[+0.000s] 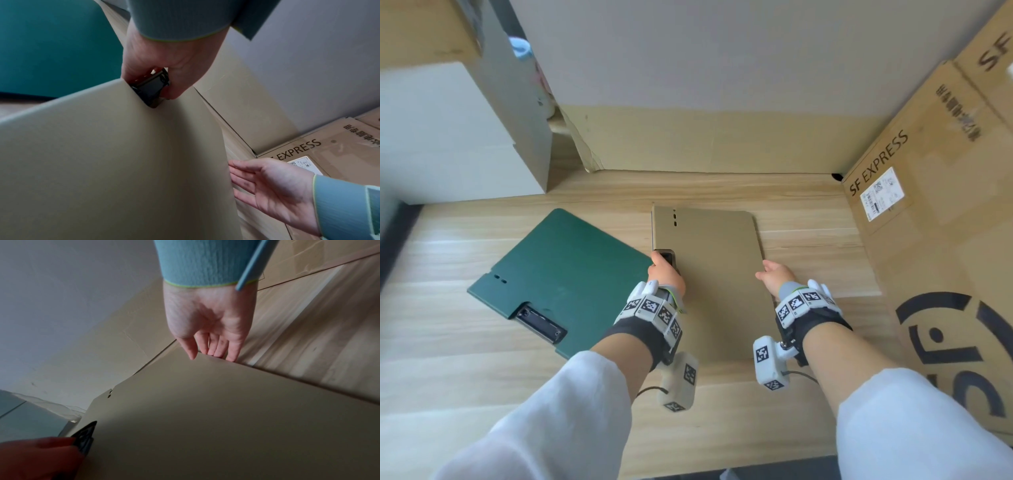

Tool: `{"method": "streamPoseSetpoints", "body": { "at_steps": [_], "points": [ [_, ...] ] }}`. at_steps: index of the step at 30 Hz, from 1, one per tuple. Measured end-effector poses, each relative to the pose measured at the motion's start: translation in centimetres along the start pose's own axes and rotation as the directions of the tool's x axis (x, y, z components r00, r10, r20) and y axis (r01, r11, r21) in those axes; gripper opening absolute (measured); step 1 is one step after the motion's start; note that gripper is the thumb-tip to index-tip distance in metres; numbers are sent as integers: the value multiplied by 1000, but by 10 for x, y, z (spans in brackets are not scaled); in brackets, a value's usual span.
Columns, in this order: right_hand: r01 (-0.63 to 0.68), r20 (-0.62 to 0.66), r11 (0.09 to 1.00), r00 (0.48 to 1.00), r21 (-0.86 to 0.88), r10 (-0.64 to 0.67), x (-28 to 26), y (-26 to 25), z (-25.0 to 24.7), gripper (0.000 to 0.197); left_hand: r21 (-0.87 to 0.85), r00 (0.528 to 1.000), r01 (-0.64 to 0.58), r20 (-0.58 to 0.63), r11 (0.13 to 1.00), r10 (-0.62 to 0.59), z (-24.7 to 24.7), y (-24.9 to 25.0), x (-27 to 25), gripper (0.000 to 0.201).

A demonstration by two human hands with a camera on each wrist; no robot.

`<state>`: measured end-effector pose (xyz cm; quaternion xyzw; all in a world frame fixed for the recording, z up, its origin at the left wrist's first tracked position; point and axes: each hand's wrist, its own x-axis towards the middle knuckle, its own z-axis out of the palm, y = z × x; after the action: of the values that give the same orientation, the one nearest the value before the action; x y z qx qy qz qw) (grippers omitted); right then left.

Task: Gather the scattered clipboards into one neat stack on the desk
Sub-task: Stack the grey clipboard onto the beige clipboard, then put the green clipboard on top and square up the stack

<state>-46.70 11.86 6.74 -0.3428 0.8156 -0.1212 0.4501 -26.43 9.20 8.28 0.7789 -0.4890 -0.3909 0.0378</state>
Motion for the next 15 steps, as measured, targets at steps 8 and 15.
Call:
{"method": "streamPoseSetpoints", "body": {
  "at_steps": [8, 15],
  "points": [
    [-22, -23, 1000, 999, -19, 22, 3, -1, 6, 61, 18, 977, 160, -147, 987, -156, -30, -42, 15, 53],
    [-31, -71, 999, 997, -27, 29, 6, -5, 14, 61, 173, 885, 450, -214, 876, -413, -114, -123, 5, 47]
  ]
}}
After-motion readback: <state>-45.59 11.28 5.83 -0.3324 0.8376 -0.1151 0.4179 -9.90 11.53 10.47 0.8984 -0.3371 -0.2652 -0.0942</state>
